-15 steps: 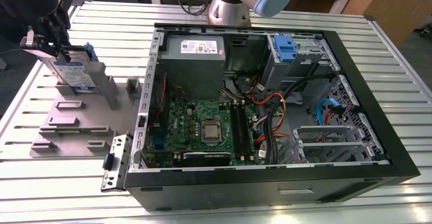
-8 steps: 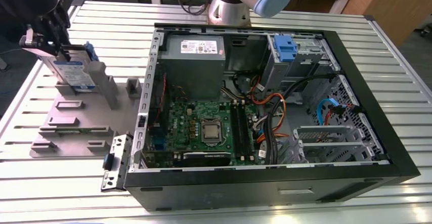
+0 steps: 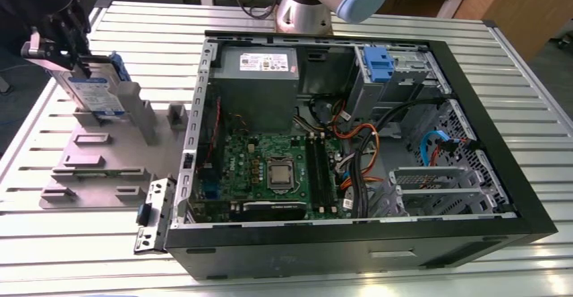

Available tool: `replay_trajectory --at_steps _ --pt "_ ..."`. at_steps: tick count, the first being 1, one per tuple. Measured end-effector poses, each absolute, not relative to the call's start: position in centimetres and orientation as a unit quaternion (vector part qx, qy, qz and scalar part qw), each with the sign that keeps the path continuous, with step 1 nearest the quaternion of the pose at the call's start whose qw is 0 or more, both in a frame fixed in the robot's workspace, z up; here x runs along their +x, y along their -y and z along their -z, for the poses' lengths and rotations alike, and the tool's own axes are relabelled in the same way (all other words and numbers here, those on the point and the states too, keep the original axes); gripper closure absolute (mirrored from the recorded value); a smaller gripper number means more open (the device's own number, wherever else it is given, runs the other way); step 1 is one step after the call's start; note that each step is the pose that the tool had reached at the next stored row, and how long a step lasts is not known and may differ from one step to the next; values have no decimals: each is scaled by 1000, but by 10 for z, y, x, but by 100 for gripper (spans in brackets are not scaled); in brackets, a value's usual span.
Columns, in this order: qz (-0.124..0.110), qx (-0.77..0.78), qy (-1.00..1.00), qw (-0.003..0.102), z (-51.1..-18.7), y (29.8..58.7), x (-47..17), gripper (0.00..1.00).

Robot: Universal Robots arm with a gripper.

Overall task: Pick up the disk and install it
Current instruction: 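Pick up the disk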

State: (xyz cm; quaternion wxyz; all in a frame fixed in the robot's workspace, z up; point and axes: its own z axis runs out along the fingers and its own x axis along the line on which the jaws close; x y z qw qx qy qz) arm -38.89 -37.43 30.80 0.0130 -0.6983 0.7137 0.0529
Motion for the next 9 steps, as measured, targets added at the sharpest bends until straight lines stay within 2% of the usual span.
replay_trajectory --at_steps 9 --pt "-53 -700 -712 13 -309 374 -389 65"
